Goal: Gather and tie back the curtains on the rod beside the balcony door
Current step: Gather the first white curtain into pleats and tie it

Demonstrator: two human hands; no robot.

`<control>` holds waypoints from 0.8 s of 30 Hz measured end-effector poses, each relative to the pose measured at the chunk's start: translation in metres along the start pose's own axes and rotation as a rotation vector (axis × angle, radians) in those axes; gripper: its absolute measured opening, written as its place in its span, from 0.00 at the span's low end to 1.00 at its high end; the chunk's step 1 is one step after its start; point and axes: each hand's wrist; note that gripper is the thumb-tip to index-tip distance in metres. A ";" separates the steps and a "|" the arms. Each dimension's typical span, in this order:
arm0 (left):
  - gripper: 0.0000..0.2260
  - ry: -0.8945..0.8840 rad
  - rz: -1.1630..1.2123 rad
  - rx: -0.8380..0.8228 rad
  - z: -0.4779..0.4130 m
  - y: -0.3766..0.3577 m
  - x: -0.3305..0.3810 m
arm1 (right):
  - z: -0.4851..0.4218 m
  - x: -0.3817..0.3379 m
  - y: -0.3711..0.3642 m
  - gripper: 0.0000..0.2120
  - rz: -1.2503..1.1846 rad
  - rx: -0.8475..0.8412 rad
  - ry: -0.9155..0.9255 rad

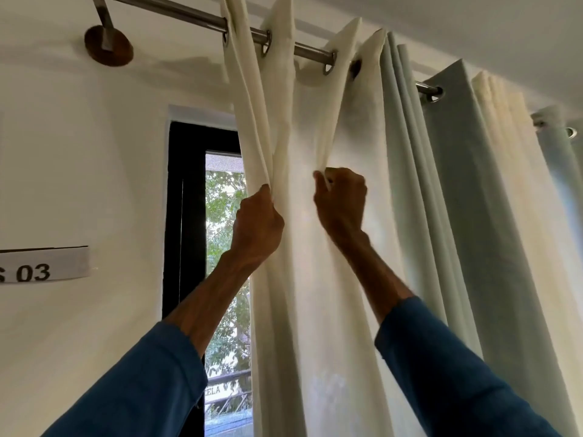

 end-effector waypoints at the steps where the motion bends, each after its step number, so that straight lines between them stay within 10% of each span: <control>1: 0.04 0.000 0.017 -0.023 -0.002 0.001 0.002 | 0.001 -0.015 -0.002 0.17 -0.008 -0.004 0.054; 11: 0.34 0.442 0.478 -0.073 -0.012 0.024 0.010 | 0.018 -0.048 0.003 0.15 -0.123 -0.202 0.300; 18: 0.20 0.380 0.124 0.046 -0.017 -0.002 0.032 | 0.061 0.006 0.020 0.07 -0.351 -0.450 0.400; 24: 0.18 0.306 -0.015 0.046 -0.016 -0.004 0.010 | -0.023 0.089 0.036 0.21 -0.004 0.028 -0.170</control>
Point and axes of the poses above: each hand's wrist, its own z-axis away from the middle knuckle, its own y-axis out of the back of the hand, x = y × z, and after that the axes turned 12 degrees about z, right-handed
